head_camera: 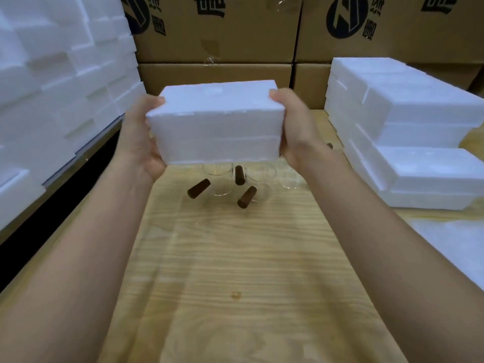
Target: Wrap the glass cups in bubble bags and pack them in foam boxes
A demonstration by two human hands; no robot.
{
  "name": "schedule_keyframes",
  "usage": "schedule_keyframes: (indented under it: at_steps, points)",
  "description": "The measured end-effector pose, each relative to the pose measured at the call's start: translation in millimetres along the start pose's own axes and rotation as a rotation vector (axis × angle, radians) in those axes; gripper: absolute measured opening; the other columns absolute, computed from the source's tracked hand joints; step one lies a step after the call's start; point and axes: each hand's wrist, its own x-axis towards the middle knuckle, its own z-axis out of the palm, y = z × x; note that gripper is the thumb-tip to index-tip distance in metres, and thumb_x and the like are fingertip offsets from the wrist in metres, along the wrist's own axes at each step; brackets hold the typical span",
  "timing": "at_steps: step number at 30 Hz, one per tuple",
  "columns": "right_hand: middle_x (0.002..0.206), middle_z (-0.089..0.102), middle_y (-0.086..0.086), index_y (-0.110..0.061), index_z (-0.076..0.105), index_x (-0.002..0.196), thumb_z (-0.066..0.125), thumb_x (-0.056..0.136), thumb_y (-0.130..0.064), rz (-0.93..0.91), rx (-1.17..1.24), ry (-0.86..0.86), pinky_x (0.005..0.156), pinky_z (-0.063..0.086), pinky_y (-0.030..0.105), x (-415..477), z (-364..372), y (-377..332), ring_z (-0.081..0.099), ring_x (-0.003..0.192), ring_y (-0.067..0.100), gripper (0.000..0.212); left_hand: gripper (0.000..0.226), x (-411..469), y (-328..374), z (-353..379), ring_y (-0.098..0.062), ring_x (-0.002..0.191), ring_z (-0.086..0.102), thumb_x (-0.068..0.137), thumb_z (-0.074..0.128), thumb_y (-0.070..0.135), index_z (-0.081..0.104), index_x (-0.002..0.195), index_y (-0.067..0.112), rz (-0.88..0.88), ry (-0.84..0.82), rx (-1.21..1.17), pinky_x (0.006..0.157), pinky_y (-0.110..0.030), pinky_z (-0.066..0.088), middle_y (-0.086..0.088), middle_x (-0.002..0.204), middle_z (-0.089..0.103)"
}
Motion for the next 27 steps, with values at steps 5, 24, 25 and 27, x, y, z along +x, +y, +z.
schedule_keyframes:
  at_steps: [5,24,25,27]
  points:
    - [0.073,0.055,0.0,-0.019,0.053,0.08,0.037,0.098,-0.032,0.025,-0.027,-0.096,0.068,0.038,0.032,65.6,45.1,16.9,0.051,0.067,0.015,0.027,0.018,58.0,16.1,-33.0,-0.015,0.067,0.062,0.084,0.047,0.026,0.063,0.084,0.018,0.027,0.028,-0.018,0.067,-0.025,0.05,0.005,0.071,0.061]
    - [0.106,0.053,0.006,-0.009,0.045,0.114,0.036,0.1,-0.022,0.162,-0.418,-0.404,0.087,0.037,0.03,143.1,107.7,39.8,0.05,0.095,0.017,0.021,0.048,136.8,-15.0,-114.7,-0.021,0.086,0.067,0.052,0.057,0.027,0.065,0.099,0.019,0.033,0.241,-0.085,0.09,-0.037,0.05,0.0,0.095,0.07]
    - [0.108,0.051,0.008,-0.009,0.045,0.112,0.035,0.1,-0.021,0.153,-0.441,-0.416,0.088,0.037,0.031,141.6,111.7,40.9,0.048,0.096,0.018,0.019,0.046,137.4,-13.4,-118.2,-0.02,0.082,0.067,0.051,0.056,0.027,0.064,0.096,0.019,0.031,0.237,-0.087,0.088,-0.035,0.051,0.001,0.092,0.07]
    - [0.098,0.045,0.011,-0.009,0.043,0.101,0.035,0.099,-0.015,0.135,-0.503,-0.428,0.076,0.035,0.03,139.5,116.8,44.0,0.042,0.086,0.019,0.011,0.039,136.5,-13.2,-123.6,-0.018,0.077,0.069,0.055,0.055,0.025,0.063,0.093,0.019,0.014,0.248,-0.084,0.079,-0.031,0.053,0.002,0.088,0.071]
